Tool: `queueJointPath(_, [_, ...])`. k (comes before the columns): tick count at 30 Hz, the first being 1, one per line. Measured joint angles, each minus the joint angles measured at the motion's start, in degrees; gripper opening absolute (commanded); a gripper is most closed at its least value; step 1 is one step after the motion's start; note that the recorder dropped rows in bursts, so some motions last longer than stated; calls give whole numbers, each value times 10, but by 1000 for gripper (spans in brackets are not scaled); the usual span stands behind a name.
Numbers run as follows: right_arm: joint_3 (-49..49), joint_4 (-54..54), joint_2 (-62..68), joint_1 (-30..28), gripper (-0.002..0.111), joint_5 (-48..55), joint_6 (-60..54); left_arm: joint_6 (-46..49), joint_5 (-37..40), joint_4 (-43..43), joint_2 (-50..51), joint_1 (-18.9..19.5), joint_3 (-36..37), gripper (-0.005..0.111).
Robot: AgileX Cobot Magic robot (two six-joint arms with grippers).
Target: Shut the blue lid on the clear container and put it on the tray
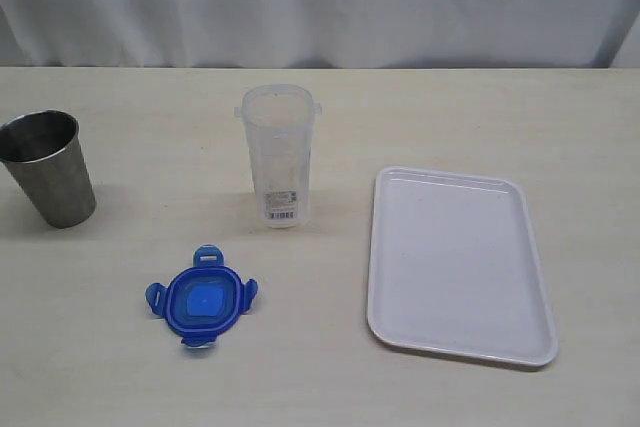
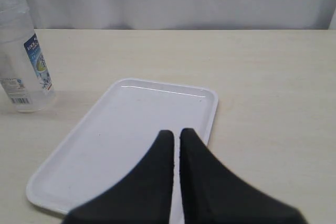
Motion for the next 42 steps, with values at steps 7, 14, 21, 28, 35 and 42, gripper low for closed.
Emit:
queueJointPath(7, [0,0,0,0,5,0,0,-41,-64,0,0,0,0,0])
queueJointPath(14, [0,0,0,0,5,0,0,-43,-7,-26,0,0,-16,4])
queueJointPath(21, [0,0,0,0,5,0,0,-43,46,29,91,0,-92,72])
queueJointPath(28, [0,0,0,0,5,0,0,-44,5,15,188,0,-108,105])
queueJointPath(35, [0,0,0,0,5,0,0,-57,-28,8,197,0,-109,105])
queueJointPath(42, [0,0,0,0,5,0,0,-42,121,17,268,0,-109,105])
